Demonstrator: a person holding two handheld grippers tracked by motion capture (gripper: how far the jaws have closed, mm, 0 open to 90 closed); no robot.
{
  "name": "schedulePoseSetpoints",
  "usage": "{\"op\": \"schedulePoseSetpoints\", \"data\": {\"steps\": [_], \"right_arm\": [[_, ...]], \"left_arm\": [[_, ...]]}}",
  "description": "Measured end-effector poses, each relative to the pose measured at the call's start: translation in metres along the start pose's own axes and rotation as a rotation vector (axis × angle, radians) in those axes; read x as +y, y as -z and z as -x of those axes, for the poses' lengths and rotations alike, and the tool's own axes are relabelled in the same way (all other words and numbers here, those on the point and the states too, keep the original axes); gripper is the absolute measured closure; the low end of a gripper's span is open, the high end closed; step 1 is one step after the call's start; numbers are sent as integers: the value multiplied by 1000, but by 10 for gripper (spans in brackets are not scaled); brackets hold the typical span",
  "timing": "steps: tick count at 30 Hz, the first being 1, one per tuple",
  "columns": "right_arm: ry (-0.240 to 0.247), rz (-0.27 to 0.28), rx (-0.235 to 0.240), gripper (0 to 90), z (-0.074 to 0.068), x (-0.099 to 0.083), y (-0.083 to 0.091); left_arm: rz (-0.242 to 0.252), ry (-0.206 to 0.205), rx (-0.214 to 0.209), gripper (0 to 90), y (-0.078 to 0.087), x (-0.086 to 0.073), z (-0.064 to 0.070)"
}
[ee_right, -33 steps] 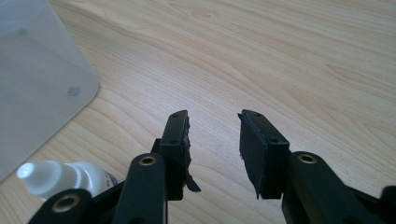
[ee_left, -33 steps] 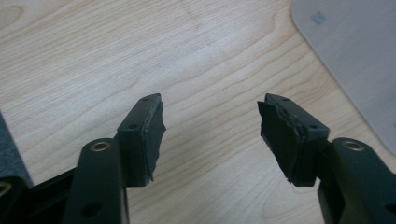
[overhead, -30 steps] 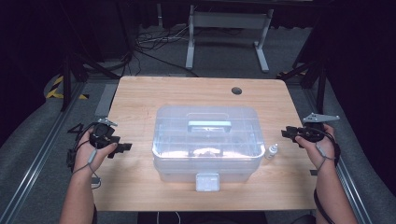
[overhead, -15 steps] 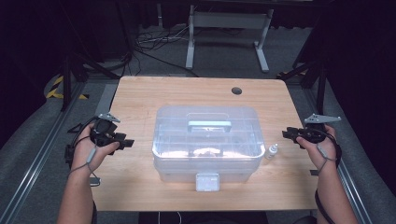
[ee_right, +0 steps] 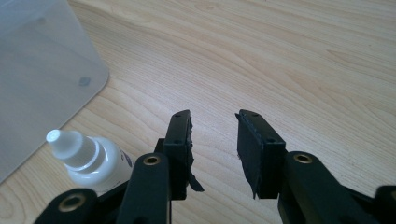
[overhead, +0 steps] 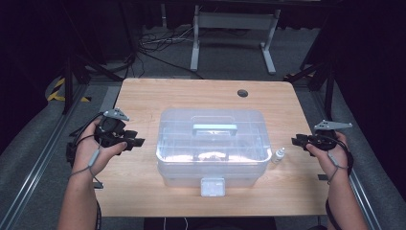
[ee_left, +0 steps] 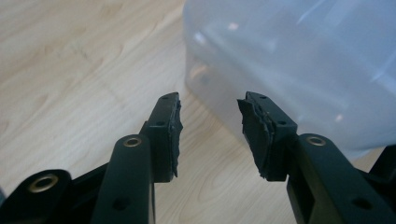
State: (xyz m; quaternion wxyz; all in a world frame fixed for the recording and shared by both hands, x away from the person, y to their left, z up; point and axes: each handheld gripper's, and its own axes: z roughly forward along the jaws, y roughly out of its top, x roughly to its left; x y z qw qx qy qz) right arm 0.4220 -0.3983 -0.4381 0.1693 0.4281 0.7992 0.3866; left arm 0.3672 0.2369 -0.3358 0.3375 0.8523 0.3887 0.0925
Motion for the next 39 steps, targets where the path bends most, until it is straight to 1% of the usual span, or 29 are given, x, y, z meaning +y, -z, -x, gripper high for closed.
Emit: {"op": "schedulePoseSetpoints", "data": {"steps": [1, 4, 6, 8, 9, 11, 12, 13, 15, 17, 18, 21, 24, 25, 27, 28, 29, 30, 32, 33, 36, 38, 39], "right_arm": [[0, 0, 0, 658, 0, 0, 0], [-13, -4, 0, 656, 0, -1, 0], [-12, -7, -2, 653, 0, -2, 0], [-11, -5, -3, 653, 0, -3, 1], [-11, -5, -3, 652, 1, -3, 0], [-14, -10, 1, 648, 1, -3, -1], [-13, -12, 1, 647, 1, -4, -2], [-13, -12, 1, 647, 1, -4, -2], [-12, -20, 6, 646, 1, -3, -4], [-7, -20, 8, 645, 0, -2, -4], [-5, -20, 10, 645, 0, -2, -4], [-8, -23, 16, 643, -1, -2, -5], [-8, -25, 16, 641, 0, -2, -5], [-9, -24, 15, 642, 0, -2, -4], [-15, -21, 16, 635, -1, -2, -4], [-18, -19, 18, 635, -1, -2, -3], [-18, -19, 18, 635, -1, -2, -3], [-16, -16, 16, 635, -1, -2, -3], [-16, -16, 16, 635, 0, -2, -2], [-18, -16, 15, 635, 0, -3, -2], [-19, -18, 15, 635, 0, -3, -2], [-16, -17, 16, 635, 0, -3, -2], [-16, -17, 16, 634, -1, -3, -2]], "left_arm": [[0, 0, 0, 577, 0, 0, 0], [35, 6, -14, 603, 4, 10, 2], [39, -1, -22, 605, 7, 15, 3], [33, -12, -37, 607, 9, 20, 5], [33, -12, -37, 607, 9, 20, 5], [31, -26, -48, 600, 9, 24, 8], [35, -33, -60, 585, 8, 29, 10], [35, -33, -60, 577, 8, 29, 10], [35, -44, -62, 578, 8, 35, 13], [41, -53, -74, 576, 7, 40, 17], [38, -66, -82, 573, 7, 44, 19], [39, -85, -85, 565, 6, 53, 26], [38, -113, -121, 564, 4, 61, 34], [42, -129, -131, 563, 3, 64, 37], [49, -146, -156, 555, 0, 68, 42], [51, -156, -173, 554, -2, 71, 46], [51, -156, -173, 553, -2, 71, 46], [50, -164, -184, 553, -4, 74, 49], [36, -196, -197, 547, -7, 79, 56], [36, -204, -205, 540, -8, 81, 60], [40, -246, -239, 530, -11, 86, 69], [38, -256, -243, 520, -14, 89, 74], [38, -256, -243, 516, -14, 89, 74]]}}
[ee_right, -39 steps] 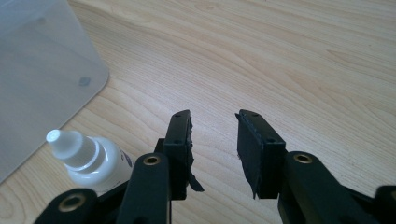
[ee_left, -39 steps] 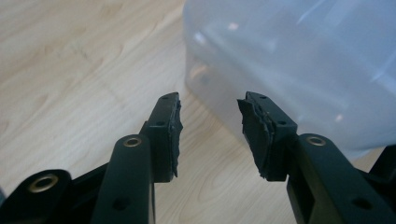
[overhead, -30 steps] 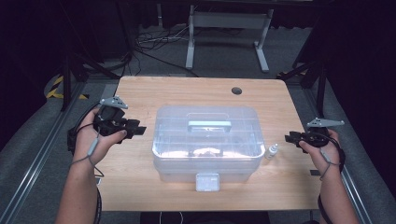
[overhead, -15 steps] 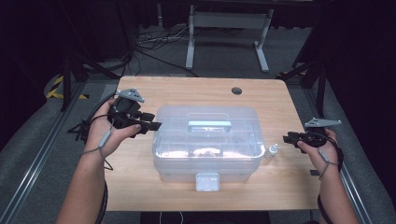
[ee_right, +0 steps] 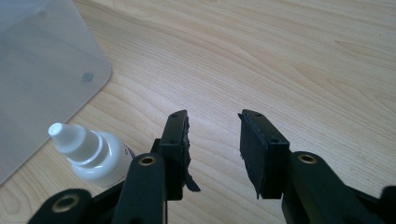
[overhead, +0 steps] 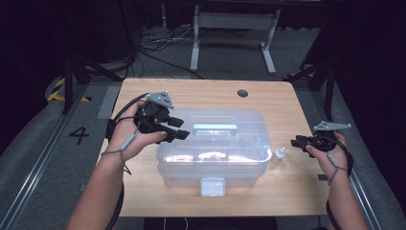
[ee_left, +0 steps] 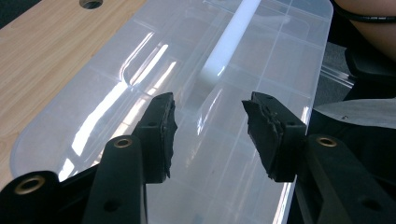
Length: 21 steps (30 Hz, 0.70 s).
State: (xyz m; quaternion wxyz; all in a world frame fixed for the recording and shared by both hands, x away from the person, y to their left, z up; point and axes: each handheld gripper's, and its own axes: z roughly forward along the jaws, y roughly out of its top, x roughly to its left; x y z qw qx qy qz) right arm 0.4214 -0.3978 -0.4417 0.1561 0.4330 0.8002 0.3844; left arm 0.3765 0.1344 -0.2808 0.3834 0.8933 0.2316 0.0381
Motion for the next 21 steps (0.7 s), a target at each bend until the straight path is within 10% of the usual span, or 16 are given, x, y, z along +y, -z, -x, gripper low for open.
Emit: {"op": "schedulePoseSetpoints", "data": {"steps": [21], "right_arm": [[3, 77, 25, 633, -8, 4, 17]], "left_arm": [[-43, -63, -31, 470, -54, 15, -5]]}}
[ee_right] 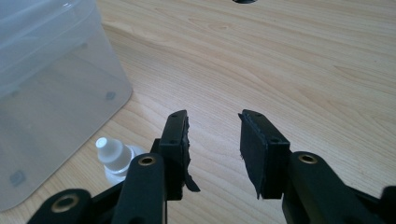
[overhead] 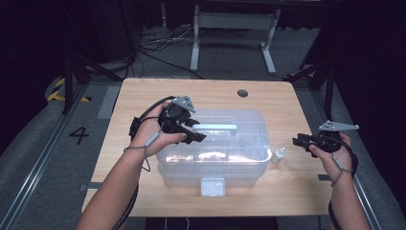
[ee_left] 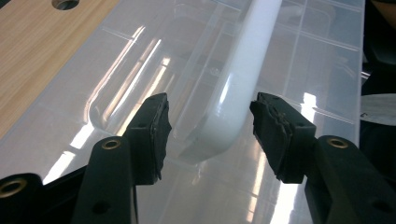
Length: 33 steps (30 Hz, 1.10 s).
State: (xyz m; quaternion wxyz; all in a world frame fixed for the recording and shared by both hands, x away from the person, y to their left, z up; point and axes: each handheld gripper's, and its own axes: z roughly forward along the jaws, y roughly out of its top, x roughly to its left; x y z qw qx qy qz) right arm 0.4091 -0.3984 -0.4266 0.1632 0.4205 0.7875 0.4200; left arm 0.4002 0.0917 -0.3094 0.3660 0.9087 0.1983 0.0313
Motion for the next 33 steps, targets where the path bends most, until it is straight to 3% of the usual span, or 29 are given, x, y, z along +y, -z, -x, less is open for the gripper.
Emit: {"op": "schedulePoseSetpoints", "data": {"steps": [2, 4, 6, 8, 12, 20, 26, 33], "right_arm": [[-9, 0, 4, 632, 0, -1, 1], [-6, -2, 4, 632, 0, -2, 1], [-10, -7, 5, 632, -1, -4, 1], [-15, -9, 7, 632, -1, -5, 2], [-23, -4, 7, 632, 0, -7, 5], [-30, -3, 7, 628, 0, -8, 7], [-45, 2, 12, 606, -2, -6, 6], [-24, 12, 11, 613, -5, -2, 8]], "left_arm": [[-21, -11, -2, 486, -5, 1, 0], [-29, -18, 29, 541, -6, 2, 0], [-34, -38, 56, 673, -3, 3, 0], [-34, -56, 53, 733, -3, 4, 1], [-44, -80, 77, 748, -3, 4, 3], [-64, -90, 89, 755, -2, 7, 4], [-64, -82, 88, 759, -2, 8, 3], [-70, -82, 103, 760, 0, 12, 2]]}}
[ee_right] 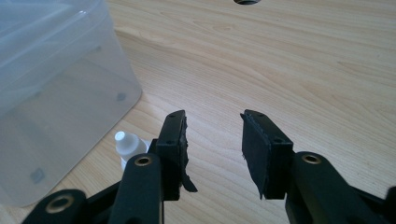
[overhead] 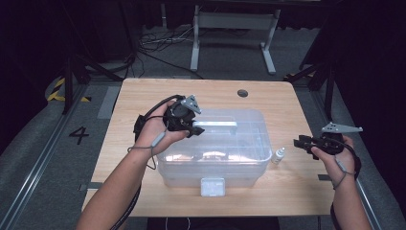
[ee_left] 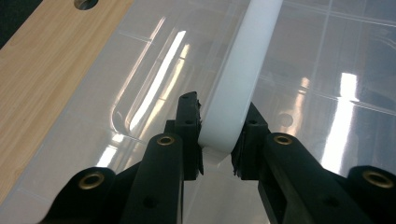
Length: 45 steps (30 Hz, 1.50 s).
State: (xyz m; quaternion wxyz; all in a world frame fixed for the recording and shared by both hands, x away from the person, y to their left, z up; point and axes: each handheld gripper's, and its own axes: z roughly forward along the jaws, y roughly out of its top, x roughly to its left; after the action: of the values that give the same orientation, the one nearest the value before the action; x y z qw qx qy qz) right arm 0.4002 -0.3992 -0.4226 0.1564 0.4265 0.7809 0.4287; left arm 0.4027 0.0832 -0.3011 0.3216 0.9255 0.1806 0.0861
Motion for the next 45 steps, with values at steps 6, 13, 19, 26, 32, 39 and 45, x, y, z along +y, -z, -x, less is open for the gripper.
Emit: {"op": "schedulePoseSetpoints", "data": {"steps": [6, 13, 19, 26, 32, 39, 45], "right_arm": [[11, 35, 26, 615, -6, 6, 6], [49, 57, 34, 619, -17, 16, 15], [101, 58, 57, 663, -30, 24, 20], [154, 71, 103, 736, -46, 33, 27], [203, 77, 171, 810, -64, 38, 31], [238, 64, 222, 900, -80, 36, 33], [232, 58, 303, 900, -95, 32, 25]], "left_arm": [[-6, 25, -4, 759, 4, 7, -6], [-47, 6, 5, 757, 7, 15, -8], [-39, 31, -21, 757, 10, 19, -17], [-49, 56, -42, 755, 12, 26, -27], [-62, 75, -72, 753, 13, 31, -37], [-68, 103, -111, 752, 14, 36, -49], [-76, 129, -130, 749, 15, 39, -57]]}}
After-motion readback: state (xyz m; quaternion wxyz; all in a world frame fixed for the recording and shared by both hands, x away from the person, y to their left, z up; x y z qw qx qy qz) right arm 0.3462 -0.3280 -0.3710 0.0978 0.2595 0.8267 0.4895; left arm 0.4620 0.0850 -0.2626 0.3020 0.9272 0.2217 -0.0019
